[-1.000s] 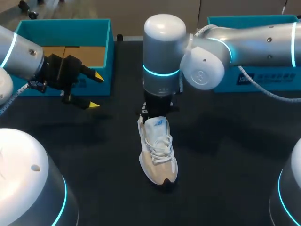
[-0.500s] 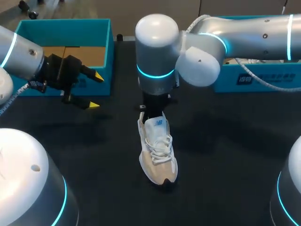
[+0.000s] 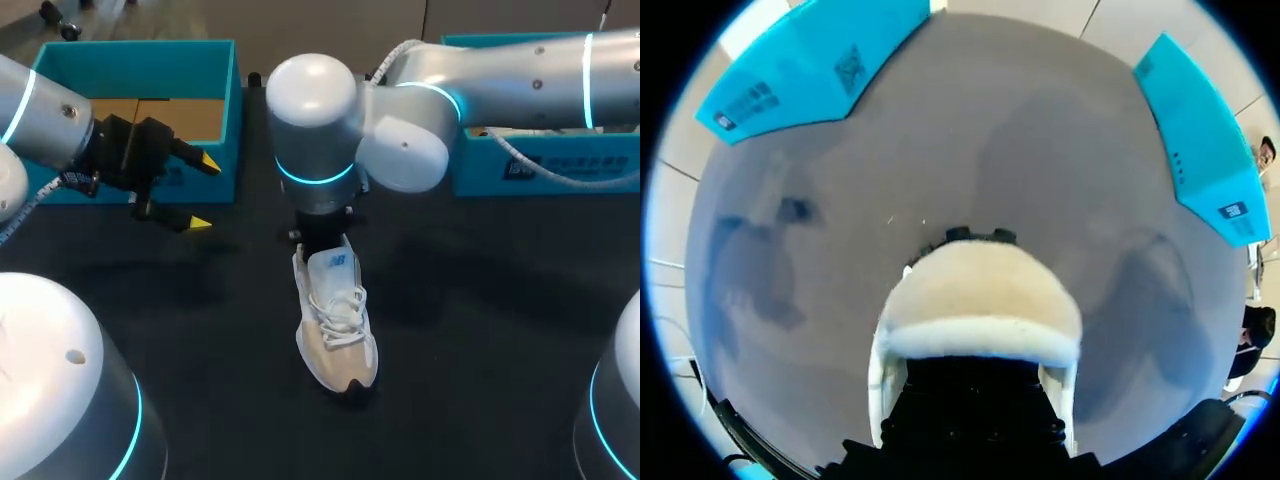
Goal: Take the shoe out of the shoebox, open the shoe tongue, remove and reinsert the insole, then place the shoe into the shoebox
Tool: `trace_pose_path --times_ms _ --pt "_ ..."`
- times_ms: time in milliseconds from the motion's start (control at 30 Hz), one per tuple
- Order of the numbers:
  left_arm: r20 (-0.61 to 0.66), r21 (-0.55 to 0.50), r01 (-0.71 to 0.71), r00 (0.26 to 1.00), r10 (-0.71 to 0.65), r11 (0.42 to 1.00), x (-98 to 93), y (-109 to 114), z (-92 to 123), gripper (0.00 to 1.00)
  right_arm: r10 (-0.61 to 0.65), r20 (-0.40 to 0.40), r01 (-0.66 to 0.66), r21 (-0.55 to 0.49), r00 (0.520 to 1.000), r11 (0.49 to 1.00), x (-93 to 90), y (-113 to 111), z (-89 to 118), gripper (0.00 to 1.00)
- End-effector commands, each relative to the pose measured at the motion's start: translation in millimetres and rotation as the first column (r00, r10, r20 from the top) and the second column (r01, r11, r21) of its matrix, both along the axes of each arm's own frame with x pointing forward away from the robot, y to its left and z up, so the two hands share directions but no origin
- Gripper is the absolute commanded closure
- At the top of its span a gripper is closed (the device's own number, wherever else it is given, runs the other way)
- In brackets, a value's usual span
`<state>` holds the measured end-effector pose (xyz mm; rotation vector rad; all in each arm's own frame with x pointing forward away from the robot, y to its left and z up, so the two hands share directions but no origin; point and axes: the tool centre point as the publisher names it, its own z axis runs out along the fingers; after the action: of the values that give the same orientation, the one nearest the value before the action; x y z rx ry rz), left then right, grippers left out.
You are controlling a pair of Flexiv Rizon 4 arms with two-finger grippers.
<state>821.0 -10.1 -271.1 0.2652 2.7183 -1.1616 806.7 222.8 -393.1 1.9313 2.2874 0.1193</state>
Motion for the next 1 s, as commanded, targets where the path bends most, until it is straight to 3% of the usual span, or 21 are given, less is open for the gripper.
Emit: trace_pose_path --times_ms 33,267,433,1000 --pt "0.001 0.003 -0.001 1.0 0.001 1.0 -1.0 0 1 0.0 0.005 0.041 -0.005 -0.014 0.999 1.0 -0.3 -1 10 1.0" --pt "0.001 0.003 -0.001 1.0 0.001 1.0 -1.0 0 1 0.0 0.036 0.06 -0.033 -0.041 0.998 0.999 7.4 2 -3 1.0" --pt "0.001 0.003 -0.001 1.0 0.001 1.0 -1.0 0 1 0.0 0.041 0.025 -0.04 -0.06 0.999 0.997 5.7 -1 -14 1.0" --pt "0.001 0.003 -0.001 1.0 0.001 1.0 -1.0 0 1 0.0 -0.004 -0.118 -0.005 -0.075 0.993 0.997 -45.0 -12 -16 1.0"
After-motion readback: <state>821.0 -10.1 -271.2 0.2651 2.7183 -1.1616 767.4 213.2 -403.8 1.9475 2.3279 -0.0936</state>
